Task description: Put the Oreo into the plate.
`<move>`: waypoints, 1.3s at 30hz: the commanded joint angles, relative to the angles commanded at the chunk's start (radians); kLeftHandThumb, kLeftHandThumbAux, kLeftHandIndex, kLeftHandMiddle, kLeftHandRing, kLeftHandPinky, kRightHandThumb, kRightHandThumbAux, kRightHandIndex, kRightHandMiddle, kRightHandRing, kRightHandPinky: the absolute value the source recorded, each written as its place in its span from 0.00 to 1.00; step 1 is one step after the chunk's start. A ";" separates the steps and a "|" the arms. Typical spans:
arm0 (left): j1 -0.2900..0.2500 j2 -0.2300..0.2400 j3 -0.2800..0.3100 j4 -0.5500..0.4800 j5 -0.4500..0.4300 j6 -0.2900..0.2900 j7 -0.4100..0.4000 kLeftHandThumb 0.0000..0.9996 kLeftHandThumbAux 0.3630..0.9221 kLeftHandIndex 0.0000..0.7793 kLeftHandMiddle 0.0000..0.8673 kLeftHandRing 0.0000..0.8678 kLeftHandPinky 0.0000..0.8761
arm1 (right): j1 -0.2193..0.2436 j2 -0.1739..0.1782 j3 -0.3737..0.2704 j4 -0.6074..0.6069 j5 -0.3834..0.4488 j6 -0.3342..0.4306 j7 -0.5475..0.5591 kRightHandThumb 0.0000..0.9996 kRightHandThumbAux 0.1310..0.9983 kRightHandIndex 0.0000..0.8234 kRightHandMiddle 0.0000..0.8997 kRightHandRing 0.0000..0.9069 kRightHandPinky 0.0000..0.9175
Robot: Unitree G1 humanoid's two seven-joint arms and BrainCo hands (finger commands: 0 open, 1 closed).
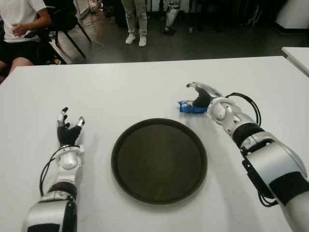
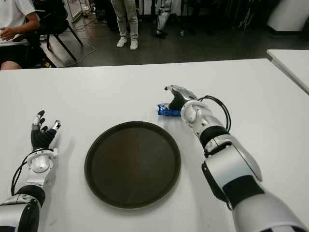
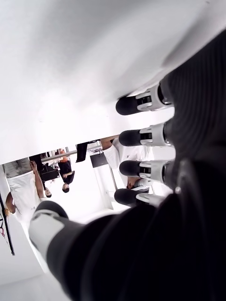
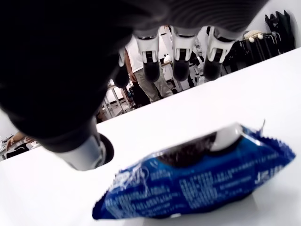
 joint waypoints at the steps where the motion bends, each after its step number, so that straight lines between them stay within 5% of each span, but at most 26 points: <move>1: 0.000 0.000 -0.001 0.000 0.000 0.000 0.001 0.00 0.64 0.06 0.04 0.02 0.03 | 0.001 0.000 0.000 0.000 0.000 0.000 0.001 0.48 0.66 0.00 0.03 0.02 0.08; 39: -0.001 -0.004 0.014 0.004 -0.014 0.000 -0.011 0.00 0.62 0.06 0.05 0.03 0.03 | 0.045 0.004 0.001 -0.001 -0.002 -0.011 -0.014 0.44 0.65 0.00 0.05 0.04 0.07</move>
